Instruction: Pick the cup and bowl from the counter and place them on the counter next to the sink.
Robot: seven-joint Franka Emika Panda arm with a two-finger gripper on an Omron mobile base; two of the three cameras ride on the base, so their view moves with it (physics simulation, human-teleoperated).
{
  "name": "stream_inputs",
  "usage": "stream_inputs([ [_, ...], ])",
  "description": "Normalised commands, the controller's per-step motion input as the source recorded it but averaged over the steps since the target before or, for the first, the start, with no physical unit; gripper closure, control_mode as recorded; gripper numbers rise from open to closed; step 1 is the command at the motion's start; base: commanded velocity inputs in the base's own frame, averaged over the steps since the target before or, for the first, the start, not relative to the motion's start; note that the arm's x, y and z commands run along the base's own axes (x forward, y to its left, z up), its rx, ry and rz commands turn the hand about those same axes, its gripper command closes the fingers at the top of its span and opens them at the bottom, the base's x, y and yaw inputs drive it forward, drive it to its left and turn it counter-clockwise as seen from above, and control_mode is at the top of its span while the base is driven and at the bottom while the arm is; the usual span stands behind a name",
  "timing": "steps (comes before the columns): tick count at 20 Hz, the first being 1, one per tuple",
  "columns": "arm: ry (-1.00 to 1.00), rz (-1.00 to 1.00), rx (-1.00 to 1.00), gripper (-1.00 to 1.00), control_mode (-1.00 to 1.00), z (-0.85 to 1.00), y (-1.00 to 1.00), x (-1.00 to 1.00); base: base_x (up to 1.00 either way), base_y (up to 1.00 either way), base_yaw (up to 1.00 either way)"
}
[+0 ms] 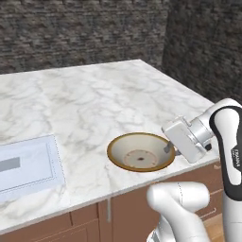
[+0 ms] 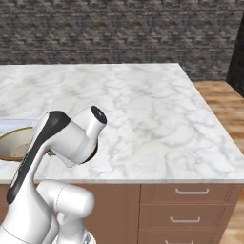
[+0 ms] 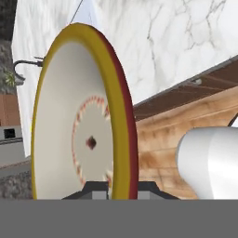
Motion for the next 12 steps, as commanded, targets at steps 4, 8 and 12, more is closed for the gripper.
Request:
stream_inputs([
  [4,0.00,0.00,0.00,1.00,1.00,0.00,0.00,0.00,0.67,0.01,-0.07],
  [8,0.00,0.00,0.00,1.00,1.00,0.00,0.00,0.00,0.73,0.21,0.00],
  [12,0.00,0.00,0.00,1.00,1.00,0.00,0.00,0.00,0.51,0.23,0.01],
])
